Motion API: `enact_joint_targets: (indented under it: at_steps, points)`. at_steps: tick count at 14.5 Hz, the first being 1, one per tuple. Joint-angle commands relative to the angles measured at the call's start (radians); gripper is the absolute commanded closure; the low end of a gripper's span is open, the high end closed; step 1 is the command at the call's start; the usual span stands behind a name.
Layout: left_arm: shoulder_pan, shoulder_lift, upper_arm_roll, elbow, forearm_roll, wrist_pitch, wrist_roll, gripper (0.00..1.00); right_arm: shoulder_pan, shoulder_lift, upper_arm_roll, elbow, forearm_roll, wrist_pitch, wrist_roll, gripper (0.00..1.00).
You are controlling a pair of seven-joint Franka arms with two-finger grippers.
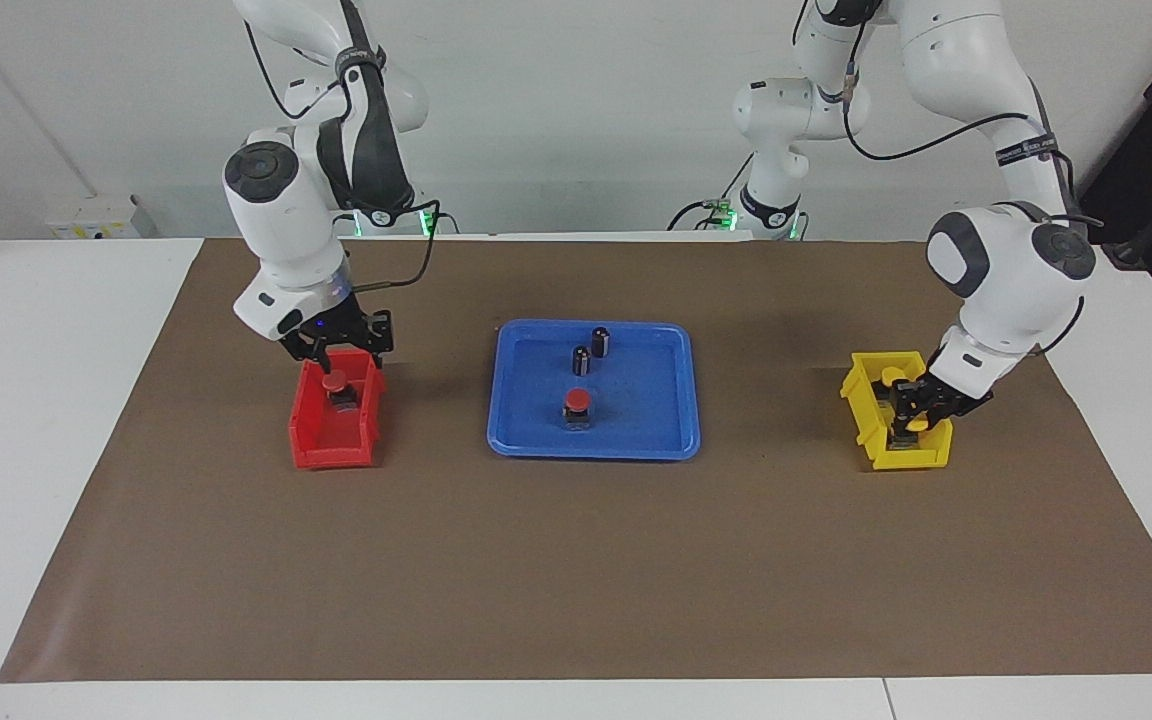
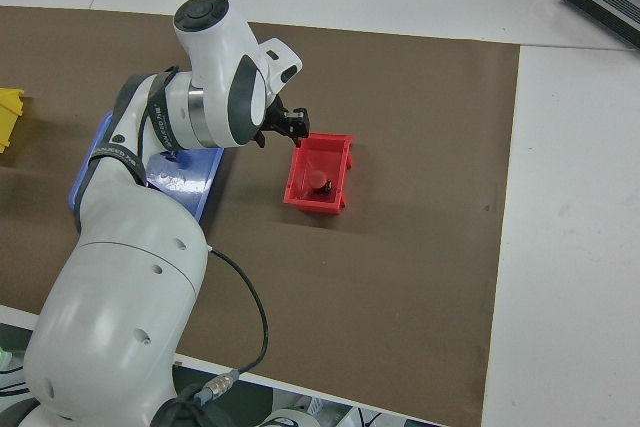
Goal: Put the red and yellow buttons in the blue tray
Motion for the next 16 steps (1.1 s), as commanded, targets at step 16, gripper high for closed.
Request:
enact_joint_targets:
  at_steps: [16]
  points:
    - [-0.642,0.165,-0.010,0.033,-0.021,0.227,-0.781,0.69,-0.077,-0.004,0.013,-0.195,0.018,0.233,-0.053,0.36]
